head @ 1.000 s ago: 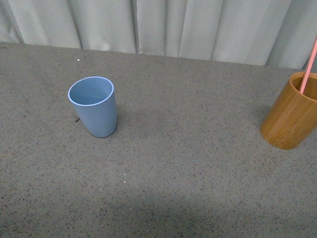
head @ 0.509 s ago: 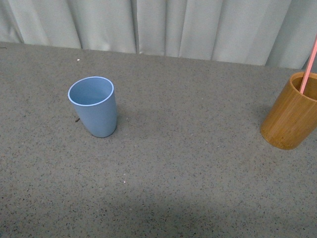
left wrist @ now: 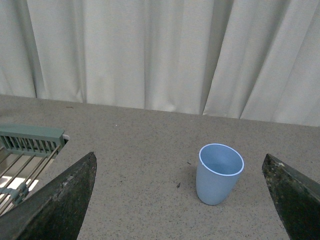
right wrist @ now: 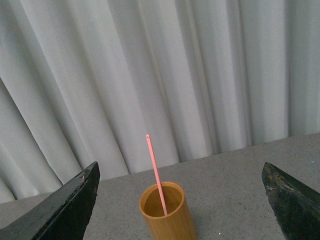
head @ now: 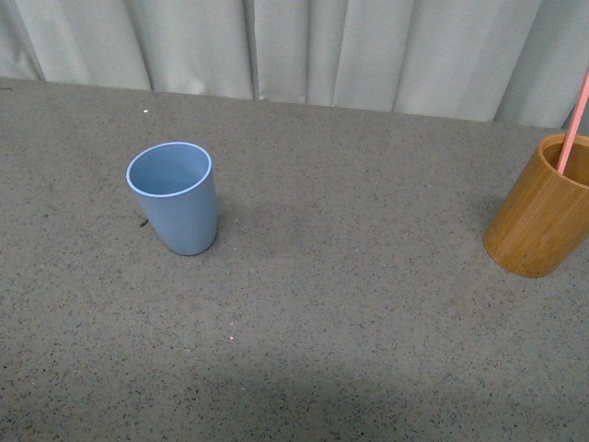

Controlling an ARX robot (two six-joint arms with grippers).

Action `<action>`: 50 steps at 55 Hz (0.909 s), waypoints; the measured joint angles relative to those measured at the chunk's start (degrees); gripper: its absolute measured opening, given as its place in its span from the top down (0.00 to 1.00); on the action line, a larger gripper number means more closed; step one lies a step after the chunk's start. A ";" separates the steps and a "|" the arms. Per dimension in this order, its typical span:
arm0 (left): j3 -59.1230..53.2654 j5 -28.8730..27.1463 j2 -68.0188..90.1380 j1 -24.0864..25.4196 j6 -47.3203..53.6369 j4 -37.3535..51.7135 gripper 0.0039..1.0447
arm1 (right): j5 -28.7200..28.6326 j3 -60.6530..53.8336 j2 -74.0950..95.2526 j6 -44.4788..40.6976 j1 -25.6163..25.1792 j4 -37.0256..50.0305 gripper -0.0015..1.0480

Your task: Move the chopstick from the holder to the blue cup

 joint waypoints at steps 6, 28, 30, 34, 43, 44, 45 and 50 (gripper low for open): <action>2.89 14.64 4.87 5.22 -8.24 -7.98 0.06 | 0.00 0.00 0.00 0.02 0.00 0.00 0.09; 14.99 9.33 48.13 -7.89 -36.72 11.78 0.06 | 0.00 0.00 0.00 0.04 0.07 0.00 0.09; 16.85 7.56 53.09 -9.86 -37.16 13.25 0.06 | 0.00 0.00 0.00 0.04 0.07 0.00 0.09; 19.82 5.68 59.76 -12.55 -37.24 15.17 0.06 | 0.02 0.00 0.00 0.04 0.07 0.00 0.09; 27.96 1.99 73.83 -16.63 -37.09 15.04 0.06 | 0.00 0.00 0.00 0.04 0.07 0.00 0.09; 28.87 1.60 75.43 -16.85 -37.11 14.88 0.06 | 0.00 0.00 0.00 0.04 0.07 0.00 0.09; 29.29 1.49 76.11 -16.92 -37.11 14.86 0.06 | 0.00 0.00 0.00 0.04 0.07 0.00 0.09; 32.63 0.57 82.34 -17.07 -37.29 14.82 0.06 | 0.00 0.00 0.00 0.04 0.07 0.00 0.09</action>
